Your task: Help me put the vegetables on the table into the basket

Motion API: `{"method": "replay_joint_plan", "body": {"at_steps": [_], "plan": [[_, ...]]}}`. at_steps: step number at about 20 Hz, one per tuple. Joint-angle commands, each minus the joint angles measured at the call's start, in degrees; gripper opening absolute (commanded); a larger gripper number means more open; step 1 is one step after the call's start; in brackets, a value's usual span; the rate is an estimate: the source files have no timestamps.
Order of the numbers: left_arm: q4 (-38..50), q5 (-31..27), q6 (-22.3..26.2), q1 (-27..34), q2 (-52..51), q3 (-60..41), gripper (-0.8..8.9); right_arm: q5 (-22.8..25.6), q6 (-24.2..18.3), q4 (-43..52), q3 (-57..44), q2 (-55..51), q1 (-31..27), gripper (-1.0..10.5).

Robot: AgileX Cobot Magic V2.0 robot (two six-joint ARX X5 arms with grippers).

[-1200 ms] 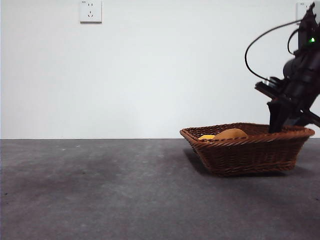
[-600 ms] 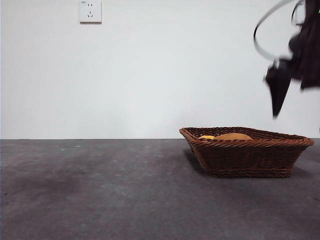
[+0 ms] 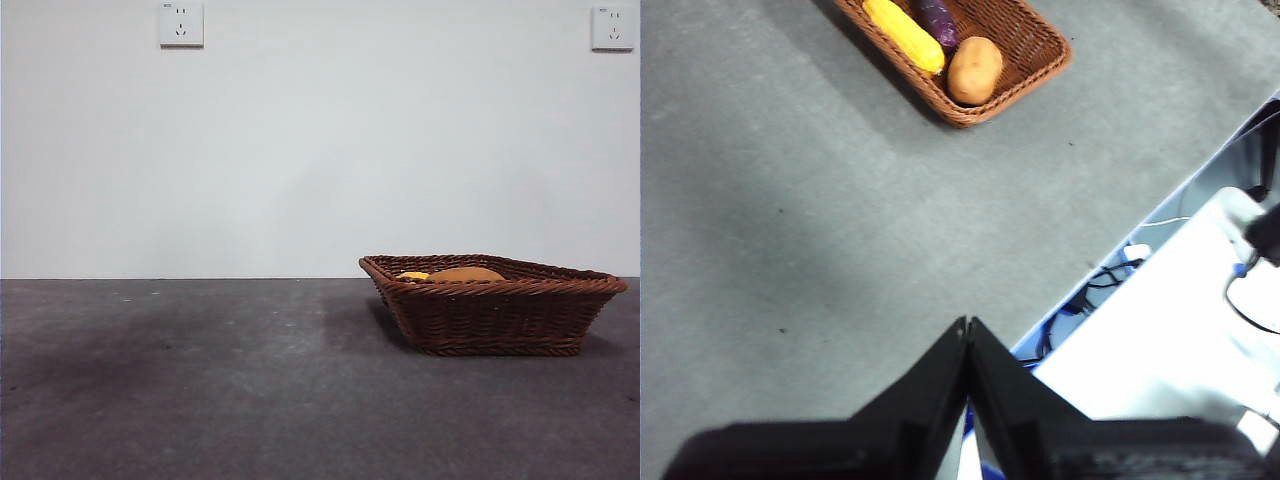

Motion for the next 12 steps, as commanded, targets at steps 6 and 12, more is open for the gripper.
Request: {"method": "replay_joint_plan", "body": {"at_steps": [6,12], "plan": [[0.1,-9.1,-2.7,-0.1,0.1,-0.5,-0.03,9.0,5.8,-1.4,-14.0,-21.0,7.1,0.0],[0.1,-9.1,-3.0,-0.1,2.1,-0.5,-0.03,10.1,5.7,-1.4,-17.5,-24.9,7.1,0.0]]}}
